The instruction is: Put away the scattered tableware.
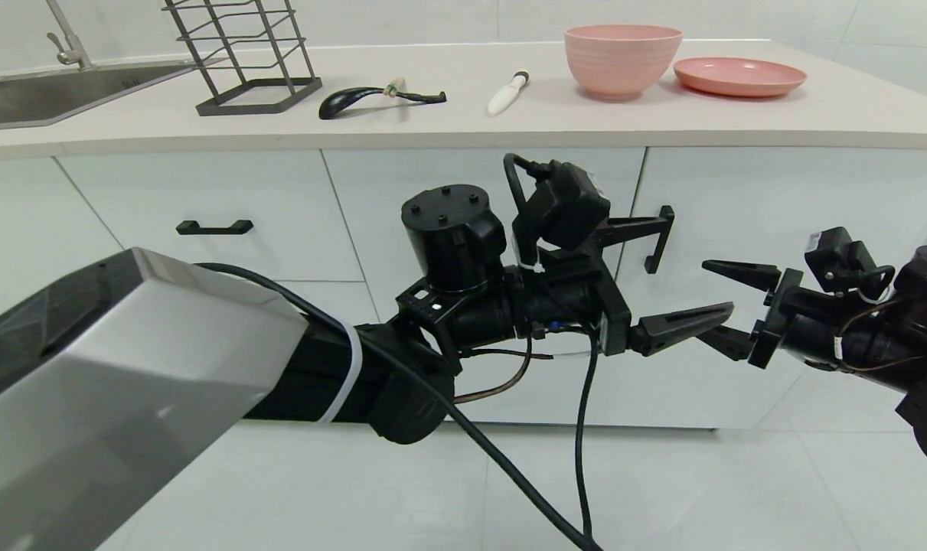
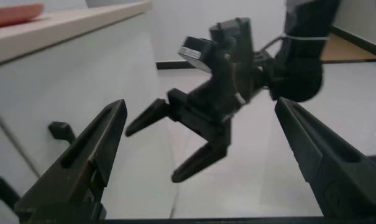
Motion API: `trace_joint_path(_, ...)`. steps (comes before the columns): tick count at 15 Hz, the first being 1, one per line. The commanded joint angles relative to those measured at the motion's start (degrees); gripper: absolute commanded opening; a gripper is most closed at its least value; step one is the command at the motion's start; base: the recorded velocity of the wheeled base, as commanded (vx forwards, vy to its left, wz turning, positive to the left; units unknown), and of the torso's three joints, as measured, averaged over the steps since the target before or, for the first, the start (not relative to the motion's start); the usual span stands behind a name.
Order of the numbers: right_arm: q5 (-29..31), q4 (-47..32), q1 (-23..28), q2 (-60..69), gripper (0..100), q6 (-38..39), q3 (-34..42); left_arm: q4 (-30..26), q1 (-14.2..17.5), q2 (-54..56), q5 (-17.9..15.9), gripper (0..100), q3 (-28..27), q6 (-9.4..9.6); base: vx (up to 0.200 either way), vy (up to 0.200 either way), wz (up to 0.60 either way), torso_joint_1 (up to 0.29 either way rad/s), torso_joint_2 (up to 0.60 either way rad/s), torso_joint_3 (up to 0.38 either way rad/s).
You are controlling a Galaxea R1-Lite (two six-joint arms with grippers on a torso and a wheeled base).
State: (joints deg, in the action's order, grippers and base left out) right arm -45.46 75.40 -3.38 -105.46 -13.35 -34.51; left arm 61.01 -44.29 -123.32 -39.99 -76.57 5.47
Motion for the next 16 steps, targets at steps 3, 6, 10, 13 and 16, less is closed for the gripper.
trace_joint_path(3,-4.4,1.2,3.1,-7.9,100,0.2,-6.4,-1.0,0.3,-0.9,-3.5,100,2.5,0.06,0.0,0.0,0.0,0.0,0.0,0.0)
trace_joint_path(6,-4.6,1.3,2.8,-9.9,100,0.2,-11.2,-1.0,1.3,-0.3,-3.3,100,3.1,0.06,0.0,0.0,0.0,0.0,0.0,0.0)
trace_joint_path(10,-4.6,1.4,2.2,-12.9,100,0.2,-18.1,-2.3,1.8,1.3,-1.6,100,3.5,0.06,0.0,0.0,0.0,0.0,0.0,0.0)
trace_joint_path(13,-4.6,1.4,0.7,-13.7,100,0.3,-20.3,-6.5,3.6,4.2,-1.5,100,6.3,0.85,0.0,0.0,0.0,0.0,0.0,0.0)
trace_joint_path(16,-4.6,1.5,0.7,-14.8,100,0.3,-21.5,-7.7,5.6,4.8,-1.5,100,6.7,4.11,0.0,0.0,0.0,0.0,0.0,0.0)
